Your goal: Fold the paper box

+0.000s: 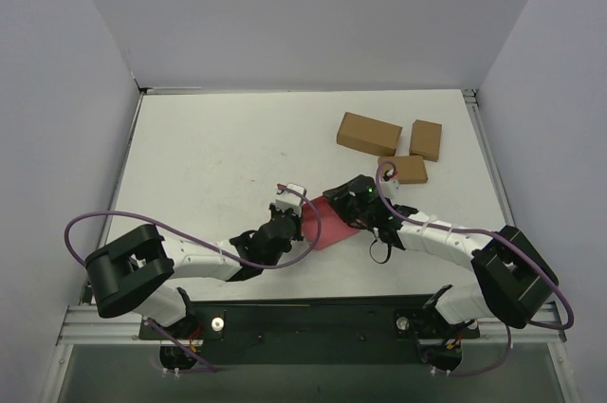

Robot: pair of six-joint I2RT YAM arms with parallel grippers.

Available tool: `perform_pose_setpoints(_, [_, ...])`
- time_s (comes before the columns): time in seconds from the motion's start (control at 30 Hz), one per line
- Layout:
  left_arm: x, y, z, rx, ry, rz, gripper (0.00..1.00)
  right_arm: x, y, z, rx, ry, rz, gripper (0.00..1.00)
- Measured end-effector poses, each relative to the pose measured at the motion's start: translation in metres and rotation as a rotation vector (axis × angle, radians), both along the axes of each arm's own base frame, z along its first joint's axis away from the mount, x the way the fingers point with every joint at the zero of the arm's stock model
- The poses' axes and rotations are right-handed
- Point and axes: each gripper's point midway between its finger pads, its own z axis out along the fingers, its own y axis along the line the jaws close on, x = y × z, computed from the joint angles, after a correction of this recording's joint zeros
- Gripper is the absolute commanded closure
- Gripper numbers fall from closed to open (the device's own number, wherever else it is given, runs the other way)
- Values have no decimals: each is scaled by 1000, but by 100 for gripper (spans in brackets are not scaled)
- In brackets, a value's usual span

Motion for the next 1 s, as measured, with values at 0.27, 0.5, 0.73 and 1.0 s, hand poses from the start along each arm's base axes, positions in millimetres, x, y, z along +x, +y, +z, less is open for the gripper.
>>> perform_pose_setpoints(0.27, [0, -1, 0, 4, 3, 0, 100, -1, 1, 0, 0, -1, 11, 64])
perform_pose_setpoints(0.5, [0, -1, 0, 2, 5, 1, 100, 1, 3, 4, 13, -14, 12, 62])
perform_pose_setpoints(0.73, [0, -2, 2, -4, 5, -3, 100, 6, 3, 9, 37, -27, 5, 67])
perform_pose_setpoints(1.0, [1, -4, 2, -2, 7, -5, 100, 5, 3, 5, 42, -17, 3, 93])
